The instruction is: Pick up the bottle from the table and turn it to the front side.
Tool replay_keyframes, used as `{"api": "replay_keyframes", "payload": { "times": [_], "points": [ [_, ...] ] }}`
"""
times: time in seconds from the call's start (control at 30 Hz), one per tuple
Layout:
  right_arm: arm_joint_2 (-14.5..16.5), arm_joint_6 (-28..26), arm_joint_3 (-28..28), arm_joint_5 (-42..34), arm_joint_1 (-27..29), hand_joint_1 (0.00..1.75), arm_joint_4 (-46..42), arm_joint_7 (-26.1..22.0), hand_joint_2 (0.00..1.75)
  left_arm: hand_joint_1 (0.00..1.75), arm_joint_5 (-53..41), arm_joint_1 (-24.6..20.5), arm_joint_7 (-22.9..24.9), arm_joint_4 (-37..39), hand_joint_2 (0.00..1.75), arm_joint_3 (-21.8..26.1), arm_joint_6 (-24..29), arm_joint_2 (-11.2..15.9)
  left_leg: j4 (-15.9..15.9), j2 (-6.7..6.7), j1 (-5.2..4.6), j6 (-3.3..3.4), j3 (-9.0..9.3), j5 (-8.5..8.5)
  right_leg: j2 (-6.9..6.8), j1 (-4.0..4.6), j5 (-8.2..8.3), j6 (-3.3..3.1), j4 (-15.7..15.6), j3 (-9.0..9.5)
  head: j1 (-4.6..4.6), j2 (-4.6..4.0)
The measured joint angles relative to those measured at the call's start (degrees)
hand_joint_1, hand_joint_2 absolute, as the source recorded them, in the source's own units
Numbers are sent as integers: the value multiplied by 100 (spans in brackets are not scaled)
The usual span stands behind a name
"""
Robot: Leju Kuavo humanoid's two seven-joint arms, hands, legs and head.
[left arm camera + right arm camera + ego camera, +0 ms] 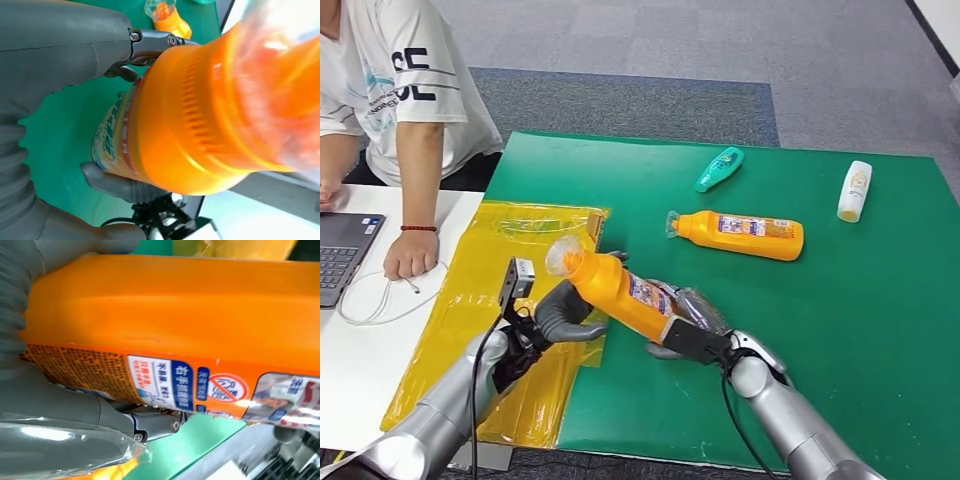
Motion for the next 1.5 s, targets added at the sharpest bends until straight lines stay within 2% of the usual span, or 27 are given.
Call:
{"api": "replay_keyframes", "payload": {
  "times": [0.13,0.23,0.37,0.57,0.8,1.13,1.5],
  "points": [
    [52,-365,23,247,87,175,8,98,175,0,107,92,-21,-11,175,52,62,-12,0,0,0,0,-2,0,0,0,0,0,0,-2,-1,-2],
    [85,-437,32,296,180,175,-1,118,175,0,182,198,21,-78,175,138,109,-50,0,0,0,0,-3,0,0,0,-1,0,0,-3,1,-1],
    [102,-217,31,161,300,175,-53,70,175,0,190,302,66,-139,175,225,131,-89,0,0,0,0,-5,0,0,0,-1,0,0,-4,1,0],
    [101,483,-8,-379,423,175,-196,-102,175,0,164,380,20,-155,175,315,116,-97,0,0,0,0,-6,0,0,0,0,0,0,-5,0,-1],
    [98,936,-93,-680,465,175,-292,-201,175,0,-59,375,-220,-152,175,358,64,-84,0,0,0,0,-5,1,0,0,0,0,0,-5,0,-1],
    [96,1018,-115,-730,456,175,-437,-209,175,0,-377,186,-375,-144,175,366,69,-89,0,0,0,-1,-5,1,0,0,0,0,0,-6,0,-1],
    [120,909,-112,-642,369,175,-420,-178,175,0,-344,-109,-140,-144,175,314,132,-374,0,0,0,0,-6,1,0,-1,3,0,0,-6,0,0]
  ]
}}
